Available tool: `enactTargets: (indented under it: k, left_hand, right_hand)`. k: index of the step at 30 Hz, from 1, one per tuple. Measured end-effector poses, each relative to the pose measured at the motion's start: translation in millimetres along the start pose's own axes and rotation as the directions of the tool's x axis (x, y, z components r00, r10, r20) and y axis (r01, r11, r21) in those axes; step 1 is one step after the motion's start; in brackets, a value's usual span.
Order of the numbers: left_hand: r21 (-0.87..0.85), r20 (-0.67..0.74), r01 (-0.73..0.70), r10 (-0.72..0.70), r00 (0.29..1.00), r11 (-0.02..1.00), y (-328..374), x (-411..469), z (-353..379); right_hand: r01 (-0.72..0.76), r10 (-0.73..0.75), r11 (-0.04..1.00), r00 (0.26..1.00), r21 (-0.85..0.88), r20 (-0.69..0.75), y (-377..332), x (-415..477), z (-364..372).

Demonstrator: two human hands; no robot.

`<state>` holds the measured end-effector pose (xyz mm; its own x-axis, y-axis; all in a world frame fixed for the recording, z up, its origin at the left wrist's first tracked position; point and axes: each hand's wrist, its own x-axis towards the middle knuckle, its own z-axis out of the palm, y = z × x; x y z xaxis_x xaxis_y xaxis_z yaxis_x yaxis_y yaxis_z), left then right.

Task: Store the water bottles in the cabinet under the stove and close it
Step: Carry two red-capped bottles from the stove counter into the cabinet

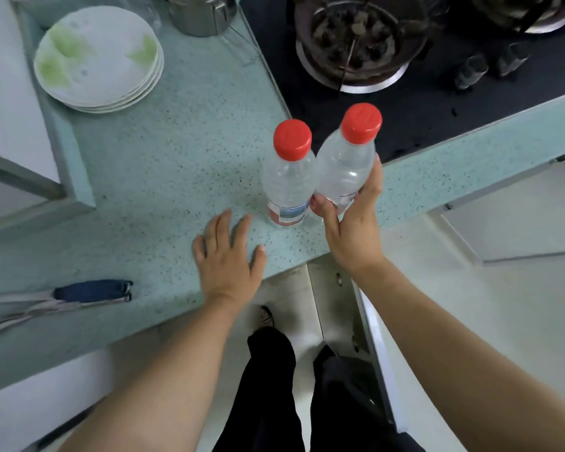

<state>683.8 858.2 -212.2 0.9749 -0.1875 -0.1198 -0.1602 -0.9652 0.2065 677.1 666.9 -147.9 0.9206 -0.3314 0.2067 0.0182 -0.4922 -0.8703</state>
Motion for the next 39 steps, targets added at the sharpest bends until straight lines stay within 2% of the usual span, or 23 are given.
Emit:
enactTargets:
  k: [2,4,8,12,15,18,23,27,29,32,34,36,39]
  left_hand:
    - [0.014,0.017,-0.008,0.007,1.000,1.000,-1,0,1]
    - [0.018,0.040,-0.025,0.024,0.999,1.000,-4,-1,1]
    - [0.040,0.116,-0.084,0.079,0.990,0.996,-11,2,-8]
    - [-0.021,0.168,-0.143,0.144,0.975,0.990,-16,8,-32]
    - [-0.115,0.094,-0.231,0.242,0.966,0.966,-13,13,-51]
    - [-0.249,-0.023,-0.309,0.313,0.949,0.918,-2,18,-68]
    - [-0.474,-0.215,-0.433,0.376,0.901,0.766,26,34,-86]
    - [-0.627,-0.200,-0.460,0.441,0.875,0.628,47,53,-85]
    - [-0.657,-0.176,-0.456,0.466,0.867,0.601,59,63,-84]
    - [-0.633,-0.191,-0.469,0.462,0.866,0.617,82,76,-83]
    - [-0.621,-0.181,-0.434,0.418,0.890,0.653,98,83,-80]
    - [-0.618,-0.147,-0.378,0.370,0.917,0.690,111,91,-76]
    - [-0.566,-0.063,-0.341,0.373,0.926,0.751,121,99,-69]
  right_hand:
    - [0.002,-0.002,1.000,1.000,0.031,0.014,-3,3,1]
    - [-0.056,0.055,0.998,0.998,0.020,0.014,-6,3,-1]
    - [-0.095,0.097,0.978,0.995,-0.187,0.004,-8,-9,-13]
    - [-0.168,0.169,0.946,0.985,-0.277,-0.020,-5,-26,-22]
    - [-0.265,0.263,0.926,0.964,-0.269,-0.046,-2,-40,-24]
    - [-0.303,0.296,0.911,0.953,-0.279,-0.066,-5,-53,-28]
    - [-0.351,0.327,0.893,0.936,-0.282,-0.128,-18,-62,-41]
    - [-0.384,0.348,0.880,0.922,-0.280,-0.169,-22,-65,-55]
    - [-0.405,0.361,0.872,0.911,-0.274,-0.199,-23,-68,-62]
    - [-0.444,0.393,0.852,0.892,-0.277,-0.223,-27,-74,-71]
    - [-0.455,0.400,0.842,0.887,-0.289,-0.230,-27,-77,-76]
    - [-0.473,0.420,0.830,0.879,-0.297,-0.226,-26,-77,-81]
    - [-0.538,0.484,0.794,0.841,-0.282,-0.240,-23,-80,-90]
